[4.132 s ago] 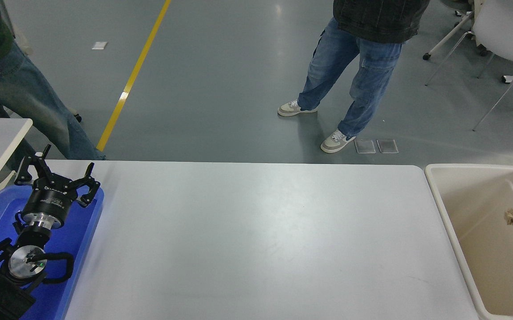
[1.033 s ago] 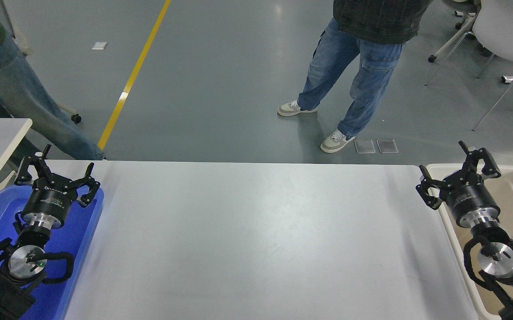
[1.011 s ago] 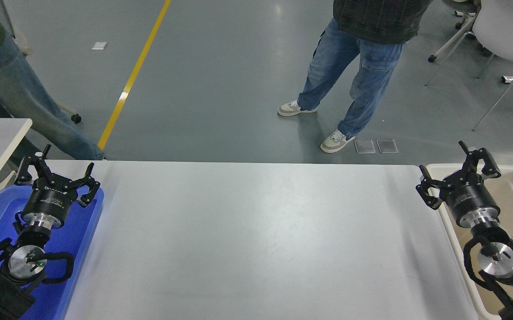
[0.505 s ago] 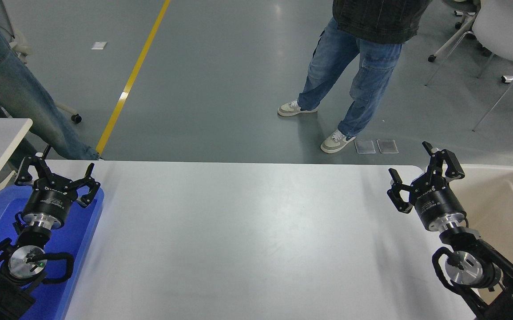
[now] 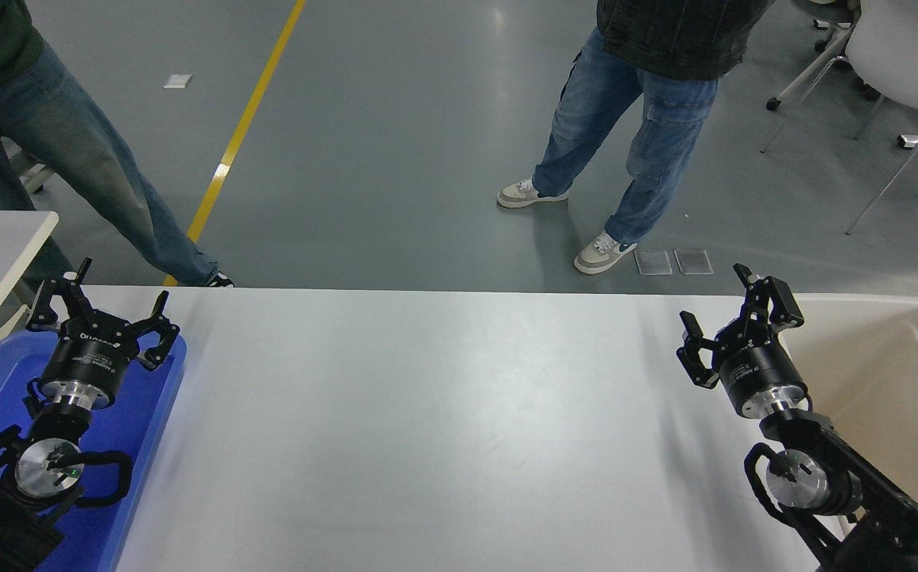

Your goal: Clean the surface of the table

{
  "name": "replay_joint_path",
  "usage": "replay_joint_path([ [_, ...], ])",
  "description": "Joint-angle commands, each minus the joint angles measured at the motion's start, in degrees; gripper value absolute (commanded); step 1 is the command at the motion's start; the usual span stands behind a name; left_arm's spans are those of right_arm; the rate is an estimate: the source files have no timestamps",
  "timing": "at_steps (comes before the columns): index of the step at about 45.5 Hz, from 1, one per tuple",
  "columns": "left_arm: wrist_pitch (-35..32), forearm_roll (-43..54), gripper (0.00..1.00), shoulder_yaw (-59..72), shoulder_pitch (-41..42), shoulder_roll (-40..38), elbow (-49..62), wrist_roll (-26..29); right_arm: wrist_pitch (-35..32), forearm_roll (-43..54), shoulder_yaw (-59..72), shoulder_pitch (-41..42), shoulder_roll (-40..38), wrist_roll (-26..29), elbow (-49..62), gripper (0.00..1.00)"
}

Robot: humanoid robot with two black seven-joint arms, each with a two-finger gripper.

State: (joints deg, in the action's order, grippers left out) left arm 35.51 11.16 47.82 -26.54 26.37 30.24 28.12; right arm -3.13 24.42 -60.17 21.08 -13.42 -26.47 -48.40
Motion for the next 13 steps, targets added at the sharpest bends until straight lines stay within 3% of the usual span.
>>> replay_joint_path([
  [1,0.0,0.0,1.00,0.1,0.0,0.0,0.0,0.0,0.6,-2.1,0.0,2.0,0.8,-1.0,4.7,1.00],
  [13,0.0,0.0,1.00,0.1,0.0,0.0,0.0,0.0,0.4,-3.9,0.2,3.6,0.5,-1.3,8.8,1.00],
])
